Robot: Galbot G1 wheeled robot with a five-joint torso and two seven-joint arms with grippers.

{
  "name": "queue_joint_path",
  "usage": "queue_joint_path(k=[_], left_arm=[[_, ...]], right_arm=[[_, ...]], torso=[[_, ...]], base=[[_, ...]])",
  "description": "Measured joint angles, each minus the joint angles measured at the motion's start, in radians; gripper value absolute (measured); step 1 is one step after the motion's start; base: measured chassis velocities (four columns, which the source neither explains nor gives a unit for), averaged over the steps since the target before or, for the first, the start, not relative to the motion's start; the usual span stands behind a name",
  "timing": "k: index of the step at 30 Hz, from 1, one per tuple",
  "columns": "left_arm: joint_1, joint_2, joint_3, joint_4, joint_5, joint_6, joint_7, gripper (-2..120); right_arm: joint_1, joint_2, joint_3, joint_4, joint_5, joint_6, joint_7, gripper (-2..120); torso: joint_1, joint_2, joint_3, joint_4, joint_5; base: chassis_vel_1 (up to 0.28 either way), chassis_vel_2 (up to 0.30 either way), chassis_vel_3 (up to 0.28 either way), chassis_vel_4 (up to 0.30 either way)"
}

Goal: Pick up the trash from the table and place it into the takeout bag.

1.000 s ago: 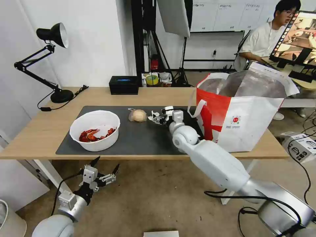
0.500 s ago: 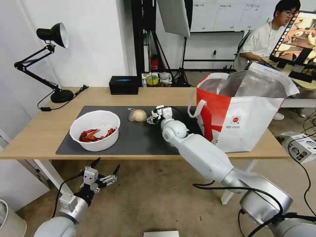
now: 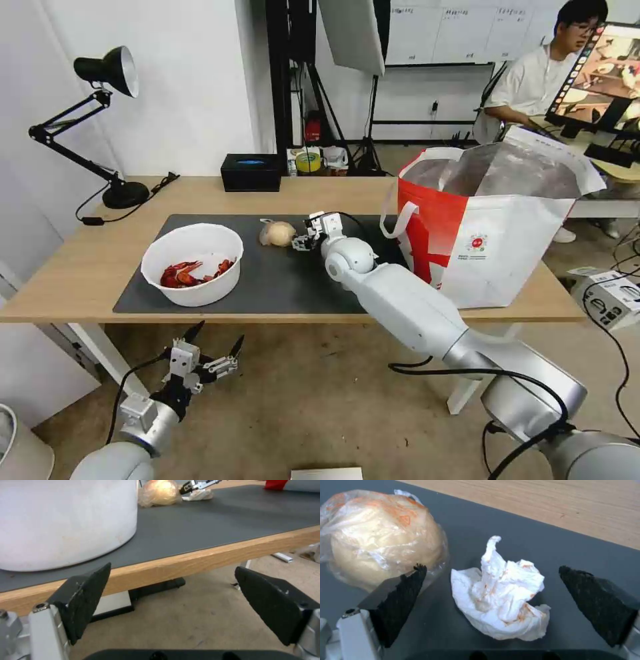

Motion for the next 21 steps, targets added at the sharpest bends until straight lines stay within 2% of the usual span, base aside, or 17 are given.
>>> queue_joint_path(k=[17,19,21], left_arm=[[-0.002,-0.001,0.008,0.006,0.004,-0.002,0.001,100],[-0.002,-0.002,0.008,0.007,0.005,-0.002,0.001,100],[-0.002,-0.004,0.010,0.010,0.007,-0.003,0.001,100]], right_arm=[[-0.009,-0.019,-0.002,-0.008,-0.001,-0.002,-0.017,100],[-0.009,-0.019,-0.002,-0.010,-0.002,-0.002,-0.020,99],[-0.010,-0.019,0.001,-0.012,-0.002,-0.001,-0.022,90]], torso=[[0.000,0.000,0.000,-0.0001,0.0000],[0.000,0.000,0.000,-0.0001,0.0000],[0.000,0.000,0.000,-0.0001,0.0000]], base=[[0.000,0.000,0.000,0.000],[0.000,0.000,0.000,0.000],[0.000,0.000,0.000,0.000]])
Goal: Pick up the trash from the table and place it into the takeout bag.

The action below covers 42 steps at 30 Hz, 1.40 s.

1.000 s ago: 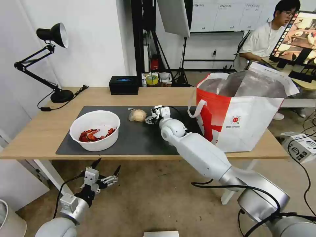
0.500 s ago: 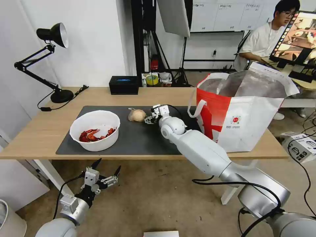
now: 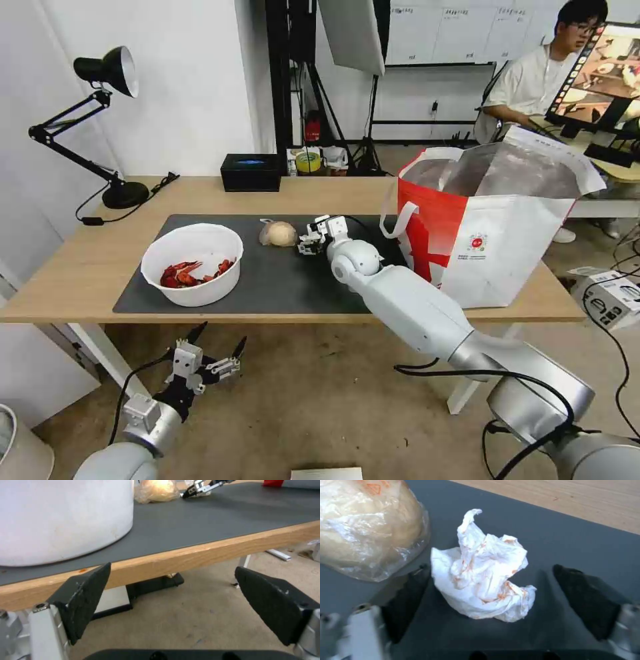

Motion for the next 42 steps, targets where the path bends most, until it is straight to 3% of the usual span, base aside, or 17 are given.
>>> queue_joint_path(k=[8,11,13,15,24,29,39,42], left_arm=[[-0.001,-0.003,0.009,0.002,0.004,-0.006,0.001,100],[-0.003,-0.001,0.010,0.005,0.004,-0.011,0.001,100],[-0.003,-0.001,0.010,0.005,0.004,-0.011,0.001,100],[-0.003,0.000,0.010,0.005,0.005,-0.012,0.001,100],[0.000,-0.002,0.010,0.002,0.005,-0.013,0.001,100],[0.001,-0.002,0.009,0.000,0.005,-0.013,0.001,100],[0.007,-0.010,0.013,-0.009,0.011,-0.013,0.001,100],[0.017,-0.013,0.010,-0.018,0.013,-0.013,0.000,100]], right_arm=[[-0.013,-0.001,0.007,0.002,0.000,0.006,-0.001,65],[-0.021,-0.002,0.009,0.009,0.001,0.007,0.000,49],[-0.021,-0.002,0.009,0.009,0.001,0.007,0.000,49],[-0.027,-0.004,0.013,0.015,0.002,0.009,0.004,35],[-0.057,-0.034,0.042,0.088,0.013,0.040,0.029,2],[-0.071,-0.081,0.047,0.189,0.035,0.048,0.050,0],[-0.152,-0.246,0.091,0.549,0.112,0.088,0.099,0],[-0.185,-0.329,0.140,0.704,0.126,0.103,0.109,0]], torso=[[0.000,0.000,0.000,0.0003,0.0001],[0.000,0.000,0.000,0.0004,0.0001],[0.000,0.000,0.000,0.0004,0.0001],[0.000,0.000,0.000,0.0005,0.0001],[0.000,0.000,0.000,-0.0005,-0.0002],[0.000,0.000,0.000,-0.0001,-0.0001],[0.000,0.000,0.000,0.0000,0.0002],[0.000,0.000,0.000,0.0000,0.0002]], base=[[0.000,0.000,0.000,0.000],[0.000,0.000,0.000,0.000],[0.000,0.000,0.000,0.000],[0.000,0.000,0.000,0.000],[0.000,0.000,0.000,0.000],[0.000,0.000,0.000,0.000],[0.000,0.000,0.000,0.000],[0.000,0.000,0.000,0.000]])
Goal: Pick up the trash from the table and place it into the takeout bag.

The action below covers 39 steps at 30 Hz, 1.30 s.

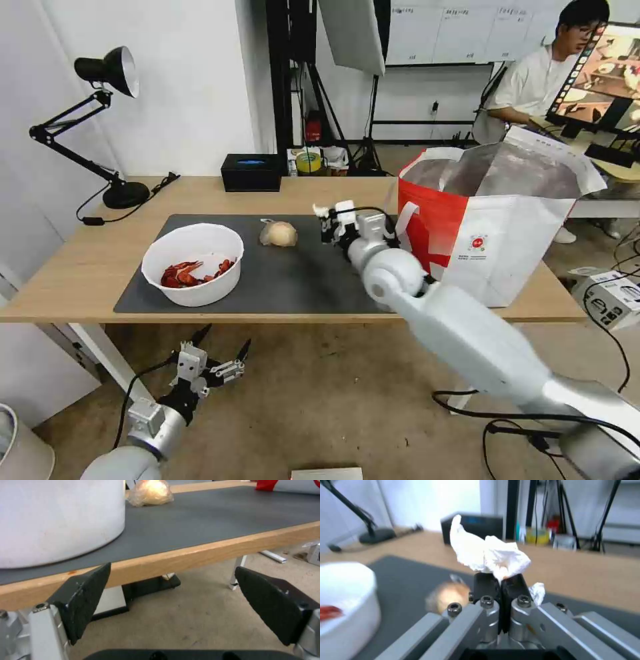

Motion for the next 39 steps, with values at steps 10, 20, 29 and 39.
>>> queue_joint_path(k=[10,20,29,39], left_arm=[[0.013,-0.007,0.005,-0.012,0.013,0.000,-0.001,100],[-0.007,-0.016,0.042,-0.021,0.031,0.004,-0.003,100],[-0.006,-0.027,0.059,-0.036,0.042,0.005,-0.003,100],[-0.009,-0.023,0.059,-0.033,0.039,0.001,-0.001,100]], right_arm=[[-0.112,-0.221,0.216,0.249,-0.040,0.102,-0.022,0],[-0.213,-0.294,0.406,0.224,-0.192,0.260,0.024,0],[-0.244,-0.313,0.468,0.138,-0.151,0.228,0.064,0],[-0.260,-0.305,0.470,0.090,-0.132,0.185,0.062,13]], torso=[[0.000,0.000,0.000,-0.0002,0.0000],[0.000,0.000,0.000,-0.0002,-0.0001],[0.000,0.000,0.000,0.0000,-0.0001],[0.000,0.000,0.000,0.0000,-0.0002]], base=[[0.000,0.000,0.000,0.000],[0.000,0.000,0.000,0.000],[0.000,0.000,0.000,0.000],[0.000,0.000,0.000,0.000]])
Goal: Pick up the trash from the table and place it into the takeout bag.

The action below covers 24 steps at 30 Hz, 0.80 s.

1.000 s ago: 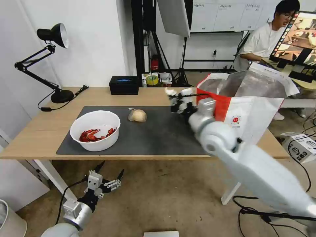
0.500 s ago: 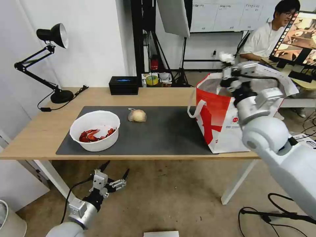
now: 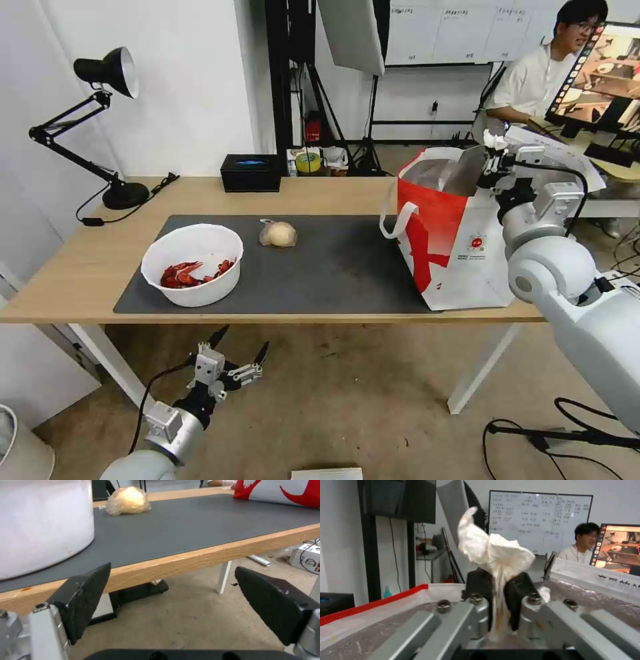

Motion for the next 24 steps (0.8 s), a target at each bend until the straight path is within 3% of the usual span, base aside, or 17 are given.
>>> queue_joint_path(k=[5,12,14,17,24], left_arm=[[0.001,0.002,-0.001,-0.001,-0.002,-0.001,0.001,100],[-0.002,0.006,0.002,-0.006,-0.003,-0.002,0.002,100],[-0.002,0.007,0.002,-0.007,-0.003,-0.002,0.002,100],[-0.002,0.006,0.002,-0.009,-0.002,-0.002,0.002,100],[0.005,-0.001,-0.005,-0.019,-0.002,-0.002,0.002,100]], right_arm=[[0.005,-0.005,0.002,0.009,0.001,-0.009,-0.001,27],[-0.006,-0.025,0.021,0.027,0.006,-0.023,-0.004,57],[-0.009,-0.027,0.024,0.029,0.007,-0.024,-0.004,60],[-0.030,-0.037,0.035,0.042,0.015,-0.024,-0.019,77],[-0.062,-0.051,0.040,0.096,0.075,-0.020,-0.064,97]], torso=[[0.000,0.000,0.000,0.0000,0.0000],[0.000,0.000,0.000,0.0000,0.0000],[0.000,0.000,0.000,0.0000,0.0000],[0.000,0.000,0.000,0.0000,0.0000],[0.000,0.000,0.000,0.0000,0.0000]], base=[[0.000,0.000,0.000,0.000],[0.000,0.000,0.000,0.000],[0.000,0.000,0.000,0.000],[0.000,0.000,0.000,0.000],[0.000,0.000,0.000,0.000]])
